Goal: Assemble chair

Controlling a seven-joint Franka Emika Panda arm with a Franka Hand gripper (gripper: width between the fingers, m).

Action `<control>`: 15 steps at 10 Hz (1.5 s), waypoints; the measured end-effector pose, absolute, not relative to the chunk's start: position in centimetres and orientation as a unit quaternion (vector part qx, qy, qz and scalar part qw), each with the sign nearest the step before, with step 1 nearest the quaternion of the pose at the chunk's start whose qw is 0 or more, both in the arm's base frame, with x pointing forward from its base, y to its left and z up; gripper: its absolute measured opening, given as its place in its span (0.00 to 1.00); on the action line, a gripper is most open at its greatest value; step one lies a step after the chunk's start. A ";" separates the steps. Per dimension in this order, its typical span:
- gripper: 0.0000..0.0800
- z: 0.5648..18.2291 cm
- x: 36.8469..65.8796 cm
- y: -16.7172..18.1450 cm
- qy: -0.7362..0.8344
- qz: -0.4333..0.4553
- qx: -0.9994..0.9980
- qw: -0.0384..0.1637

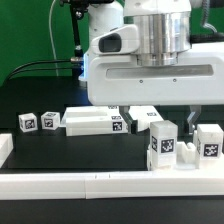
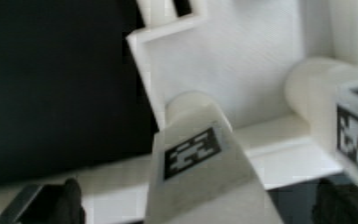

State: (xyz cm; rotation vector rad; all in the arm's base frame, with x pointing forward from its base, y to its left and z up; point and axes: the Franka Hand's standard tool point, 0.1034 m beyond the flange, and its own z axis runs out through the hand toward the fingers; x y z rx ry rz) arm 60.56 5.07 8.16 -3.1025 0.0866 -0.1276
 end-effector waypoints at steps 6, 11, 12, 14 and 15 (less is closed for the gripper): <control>0.36 8.1 60.6 5.3 0.220 -0.036 -0.975 0.025; 0.36 7.9 60.7 5.7 0.580 -0.010 -0.813 0.050; 0.36 7.8 60.7 5.9 0.633 -0.007 -0.772 0.057; 0.36 7.7 60.6 6.0 0.564 -0.016 -0.824 0.048; 0.36 7.8 60.7 5.9 0.513 -0.019 -0.857 0.043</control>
Offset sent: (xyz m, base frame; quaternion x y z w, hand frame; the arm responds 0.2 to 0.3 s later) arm 0.0000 0.0000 0.0000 0.0000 0.0000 0.1296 0.9916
